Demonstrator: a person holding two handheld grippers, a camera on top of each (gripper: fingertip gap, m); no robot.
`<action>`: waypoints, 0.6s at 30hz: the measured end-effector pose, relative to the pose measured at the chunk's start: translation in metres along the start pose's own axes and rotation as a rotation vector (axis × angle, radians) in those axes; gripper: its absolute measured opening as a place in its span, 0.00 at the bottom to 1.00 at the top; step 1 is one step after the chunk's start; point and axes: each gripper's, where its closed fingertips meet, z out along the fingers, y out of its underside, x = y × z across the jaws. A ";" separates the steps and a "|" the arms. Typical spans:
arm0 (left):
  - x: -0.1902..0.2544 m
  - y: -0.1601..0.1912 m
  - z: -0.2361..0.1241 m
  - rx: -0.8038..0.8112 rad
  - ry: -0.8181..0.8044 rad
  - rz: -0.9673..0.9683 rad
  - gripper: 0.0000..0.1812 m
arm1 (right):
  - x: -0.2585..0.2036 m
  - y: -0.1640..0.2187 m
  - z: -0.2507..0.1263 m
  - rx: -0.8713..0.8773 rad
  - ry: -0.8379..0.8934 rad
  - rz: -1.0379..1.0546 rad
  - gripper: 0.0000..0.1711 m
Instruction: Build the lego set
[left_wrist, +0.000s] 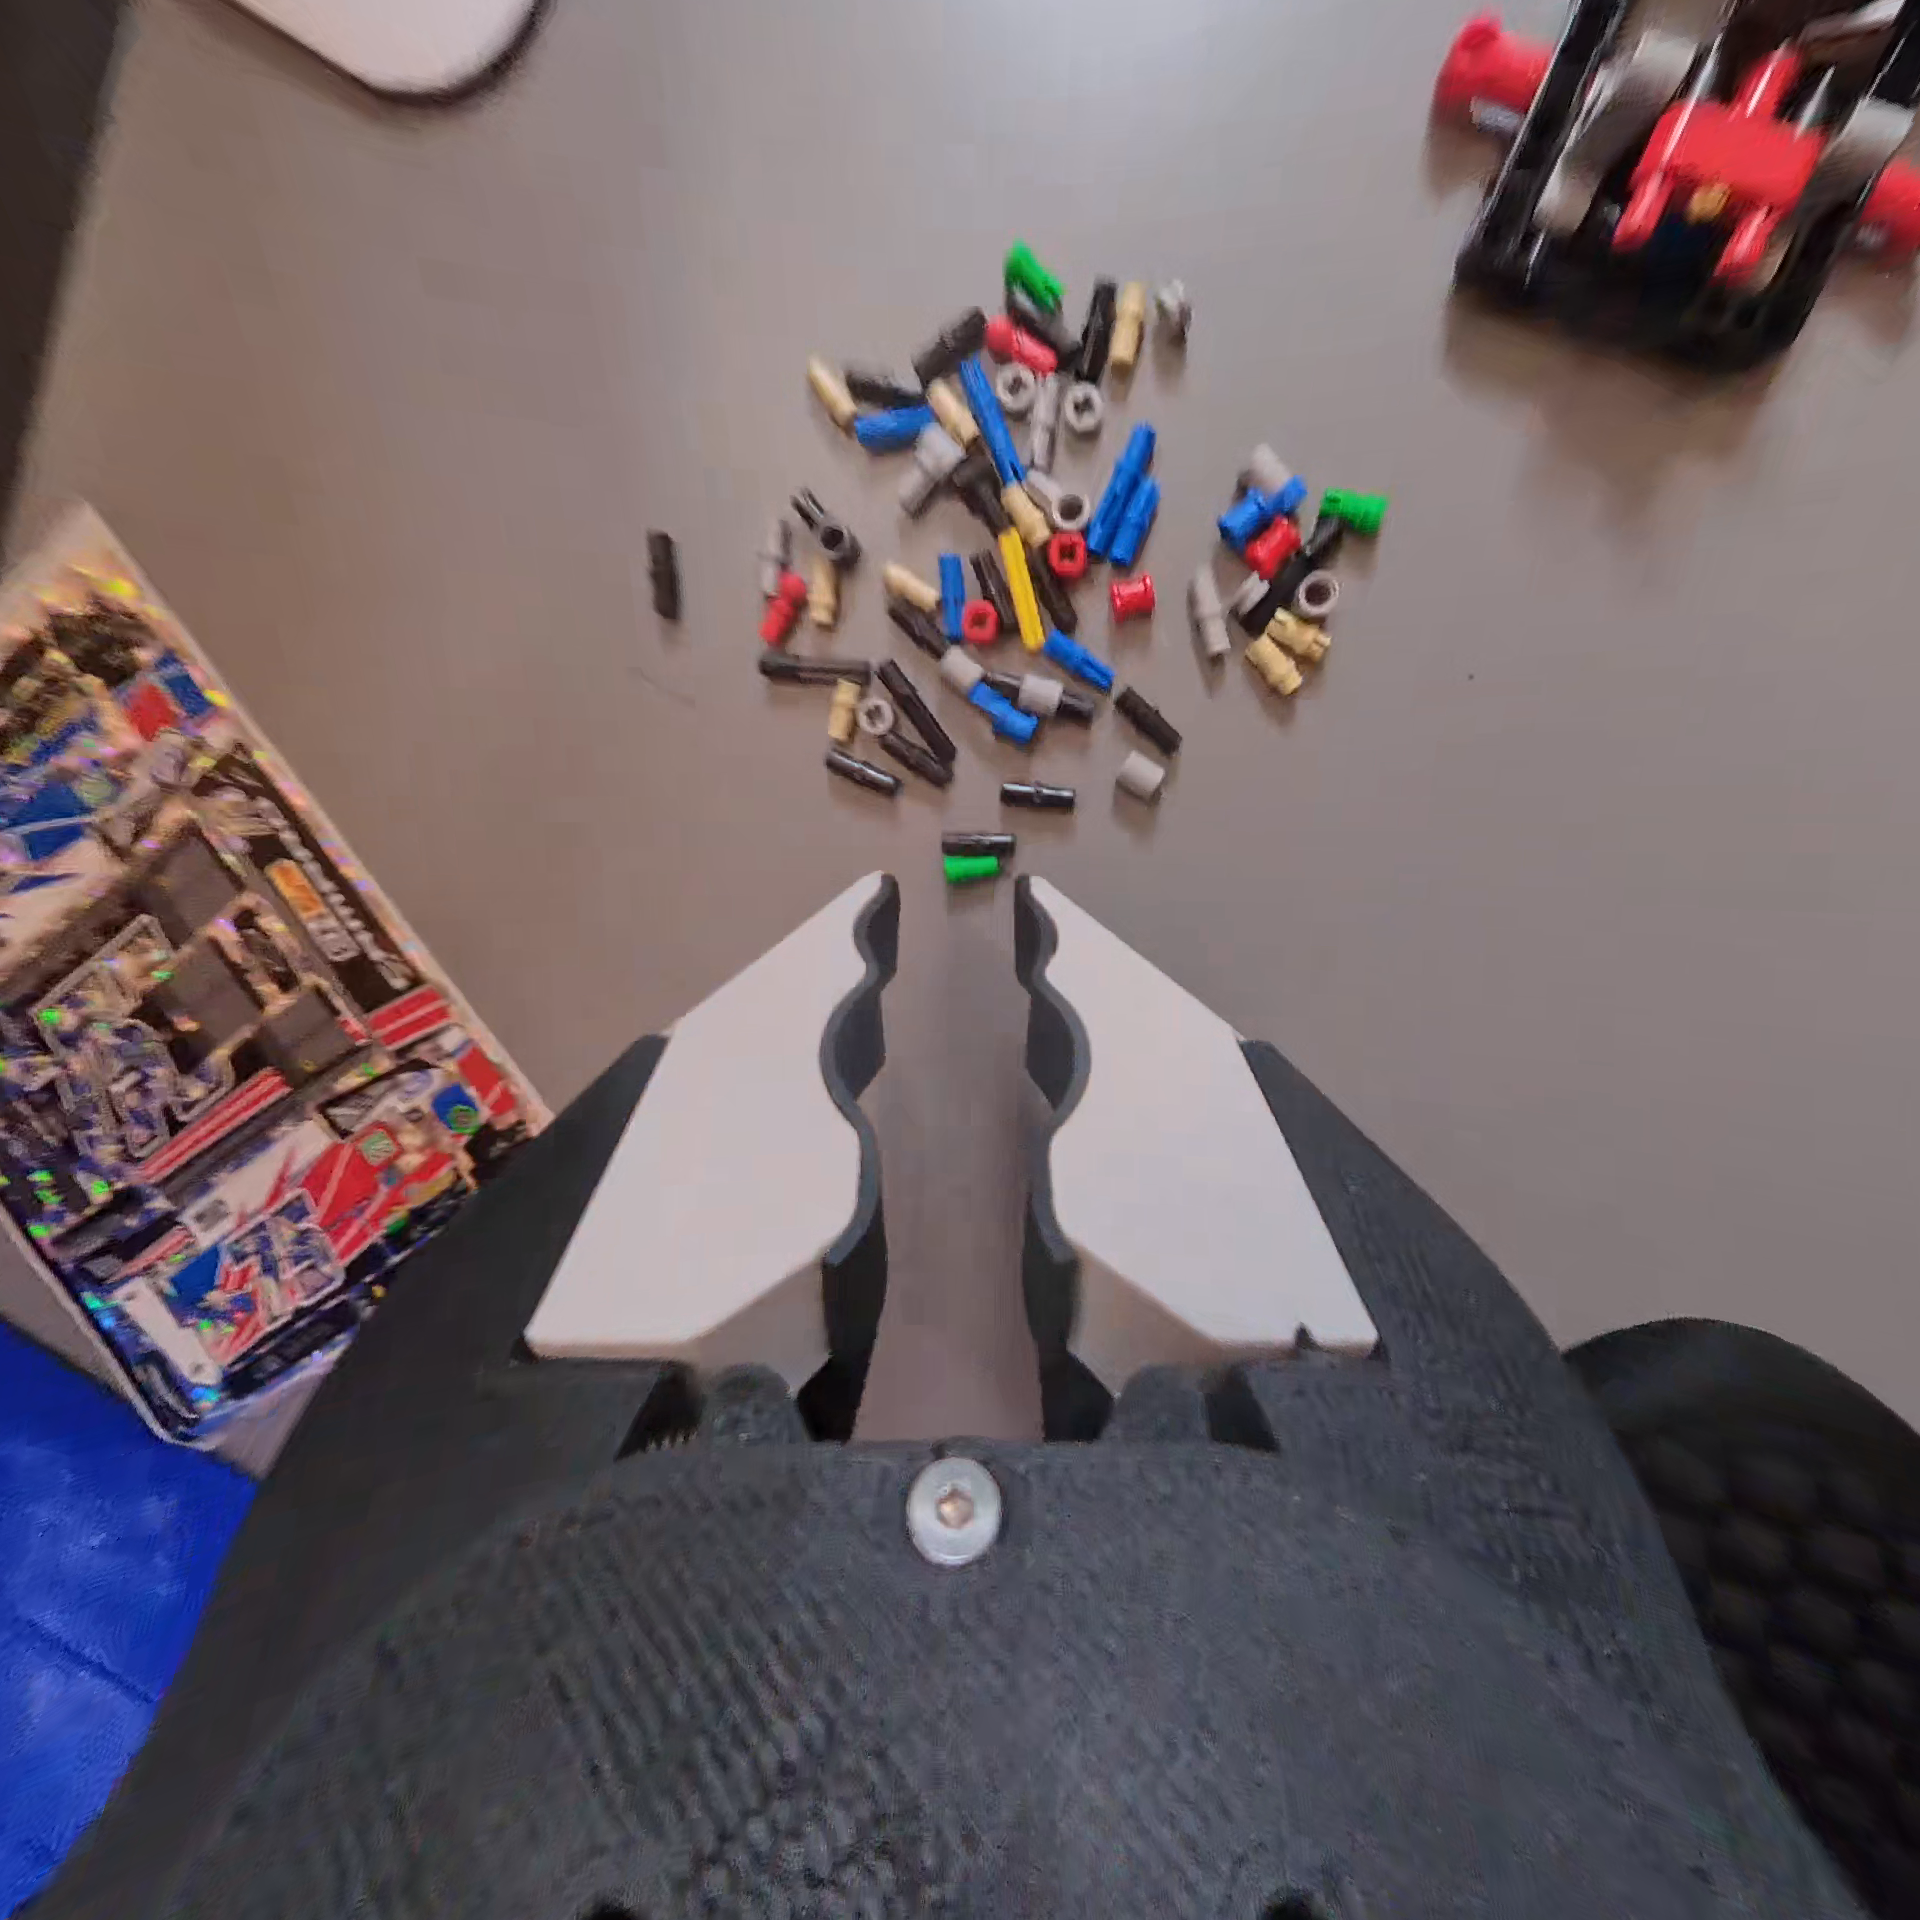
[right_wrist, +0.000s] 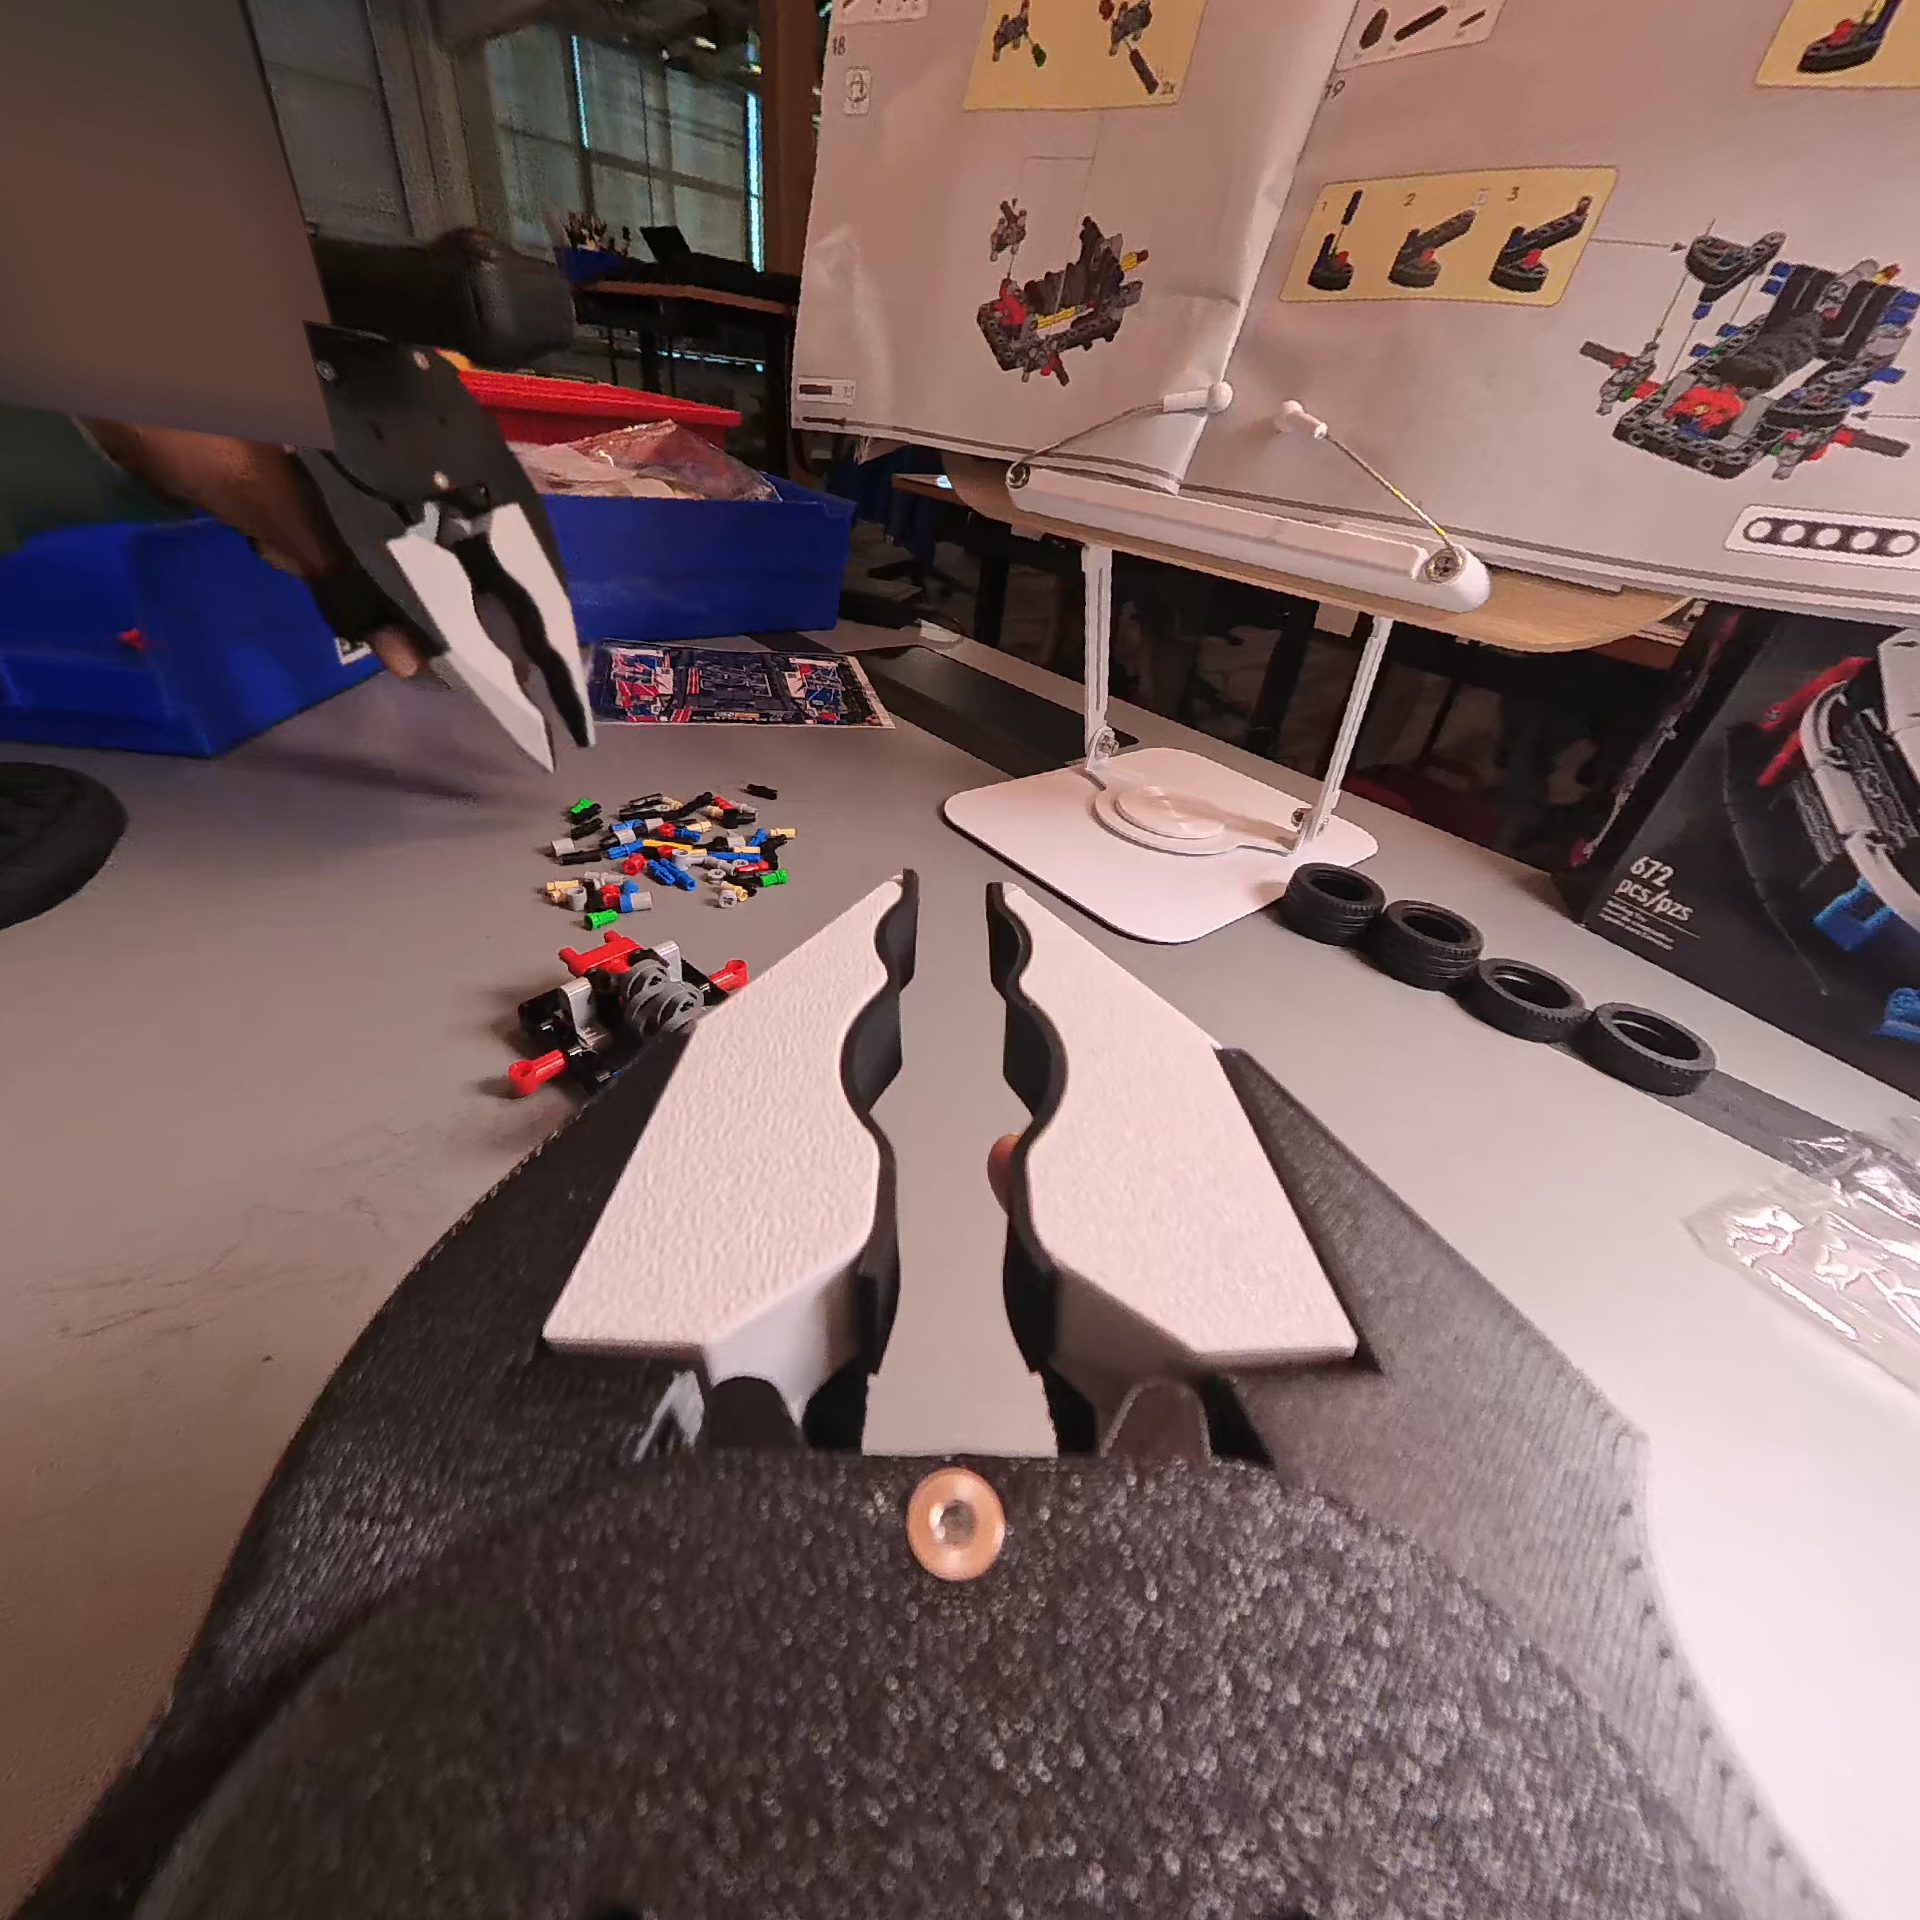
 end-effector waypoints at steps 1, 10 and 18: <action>0.002 0.003 0.004 -0.012 0.006 -0.003 0.12 | 0.000 0.000 0.000 -0.002 -0.001 -0.004 0.07; 0.002 0.007 0.023 -0.038 0.033 -0.030 0.09 | 0.003 0.002 -0.001 -0.007 0.011 -0.005 0.07; 0.006 0.006 0.023 -0.026 0.058 -0.041 0.05 | 0.002 0.006 0.001 -0.022 0.008 -0.008 0.07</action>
